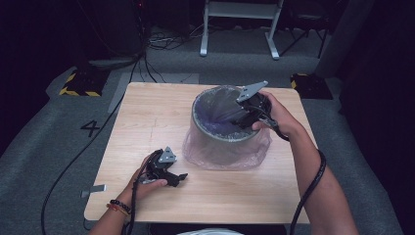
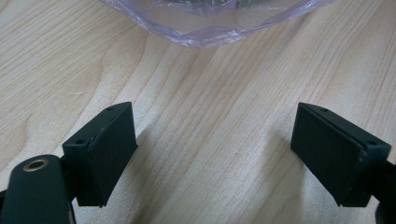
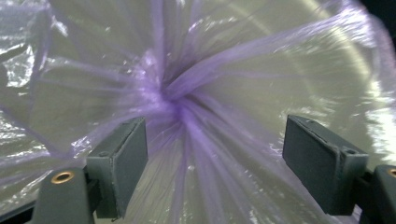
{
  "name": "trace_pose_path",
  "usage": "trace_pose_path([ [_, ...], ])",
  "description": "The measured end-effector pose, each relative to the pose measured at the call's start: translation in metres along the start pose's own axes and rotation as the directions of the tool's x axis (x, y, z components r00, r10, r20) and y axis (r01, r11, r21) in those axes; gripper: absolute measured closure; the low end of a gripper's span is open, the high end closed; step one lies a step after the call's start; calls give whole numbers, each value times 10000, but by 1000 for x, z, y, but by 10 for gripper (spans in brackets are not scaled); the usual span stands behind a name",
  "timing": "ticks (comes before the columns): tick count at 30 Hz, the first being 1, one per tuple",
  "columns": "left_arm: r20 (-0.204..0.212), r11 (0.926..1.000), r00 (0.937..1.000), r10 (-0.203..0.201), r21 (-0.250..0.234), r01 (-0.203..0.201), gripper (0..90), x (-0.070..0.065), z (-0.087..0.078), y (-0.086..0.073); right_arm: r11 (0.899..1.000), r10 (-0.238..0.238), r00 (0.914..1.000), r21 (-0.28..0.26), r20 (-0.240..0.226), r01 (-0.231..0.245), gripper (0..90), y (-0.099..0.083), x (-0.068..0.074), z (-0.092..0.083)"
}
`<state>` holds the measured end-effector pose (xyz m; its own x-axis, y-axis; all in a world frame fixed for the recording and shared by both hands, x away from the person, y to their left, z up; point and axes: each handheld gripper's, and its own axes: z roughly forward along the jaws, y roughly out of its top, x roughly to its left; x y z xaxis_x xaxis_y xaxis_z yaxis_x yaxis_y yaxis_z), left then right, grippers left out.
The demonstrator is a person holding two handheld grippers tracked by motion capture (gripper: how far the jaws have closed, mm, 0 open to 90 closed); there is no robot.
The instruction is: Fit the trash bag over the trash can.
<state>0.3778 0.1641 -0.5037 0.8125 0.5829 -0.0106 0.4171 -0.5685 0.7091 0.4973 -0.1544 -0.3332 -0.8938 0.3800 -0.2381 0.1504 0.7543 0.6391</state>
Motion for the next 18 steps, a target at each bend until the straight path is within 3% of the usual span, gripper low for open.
trace_pose_path([
  [18,1,10000,10000,1,2,-1,140,0,0,0,9913,-329,9980,1257,-540,395,221,6,4,7],
])
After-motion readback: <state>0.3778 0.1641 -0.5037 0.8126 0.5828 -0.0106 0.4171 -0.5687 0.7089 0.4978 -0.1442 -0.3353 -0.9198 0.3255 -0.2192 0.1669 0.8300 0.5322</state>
